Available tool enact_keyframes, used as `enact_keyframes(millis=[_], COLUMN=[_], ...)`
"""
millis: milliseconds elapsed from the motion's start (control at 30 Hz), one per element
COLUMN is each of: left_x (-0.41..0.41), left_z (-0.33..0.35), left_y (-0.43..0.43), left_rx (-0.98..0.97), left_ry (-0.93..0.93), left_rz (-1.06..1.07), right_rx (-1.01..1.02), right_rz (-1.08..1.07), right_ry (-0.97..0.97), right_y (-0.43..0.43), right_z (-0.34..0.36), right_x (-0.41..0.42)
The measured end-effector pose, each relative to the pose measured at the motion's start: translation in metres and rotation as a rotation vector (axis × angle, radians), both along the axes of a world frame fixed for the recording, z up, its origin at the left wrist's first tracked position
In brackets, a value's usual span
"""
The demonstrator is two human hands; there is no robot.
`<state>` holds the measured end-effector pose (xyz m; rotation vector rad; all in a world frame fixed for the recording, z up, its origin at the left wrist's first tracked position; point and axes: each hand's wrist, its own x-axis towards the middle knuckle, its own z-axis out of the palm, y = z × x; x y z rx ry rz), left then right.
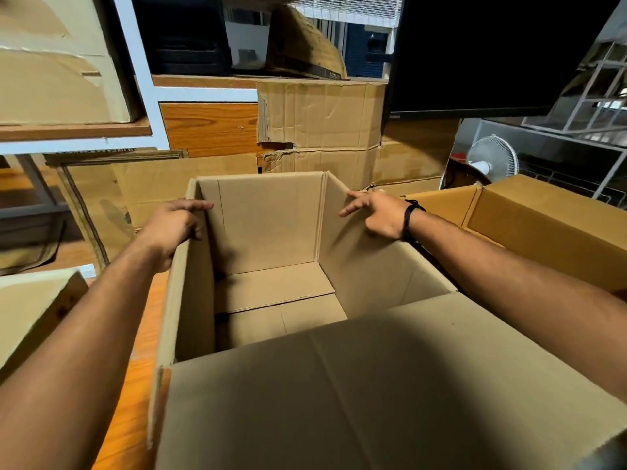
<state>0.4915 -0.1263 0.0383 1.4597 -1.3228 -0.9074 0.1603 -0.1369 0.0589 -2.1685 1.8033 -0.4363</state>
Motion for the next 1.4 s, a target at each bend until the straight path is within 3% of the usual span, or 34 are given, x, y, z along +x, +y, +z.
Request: enact_keyframes(millis=[233,400,600,700,867,1000,1167,1400], left_x=[-0.013,-0.011,0.001,-0.004,-0.007,-0.006,-0.002,-0.011], left_z=[-0.005,-0.002,0.01,0.018,0.011,-0.004,-0.022,-0.019], left_y=[-0.003,-0.011,0.005,0.024,0.04,0.037,0.038,0.053], left_rx=[0.012,-0.007,-0.042,-0.01,0.101,0.041,0.02,-0.048], left_ry=[0.164,0.106,-0.263,-0.363,-0.761,-0.651,-0.234,-0.132], left_rz=[0.028,0.034,0.047,-0.103,-0.178,-0.187,-0.204,-0.162], right_rx=[0.027,-0.033,-0.163,-0.109,0.033,0.088,0.13,0.105], right_rz=[-0.026,-0.001,0.04,0.041,0.029,-0.013,-0.045,-0.064], right_ry=[0.064,0.238,0.436,0.458,0.619,0.621,0.386,0.371], right_y=[-0.014,-0.021,-0.004,0.015,0.074,0.095,0.089,0.096], right_z=[0.008,0.008,0.015,0.023,0.024,0.016,0.011,0.011], right_x=[-0.005,-0.005,0.001,0.002,-0.008,-0.018,-0.02,-0.016])
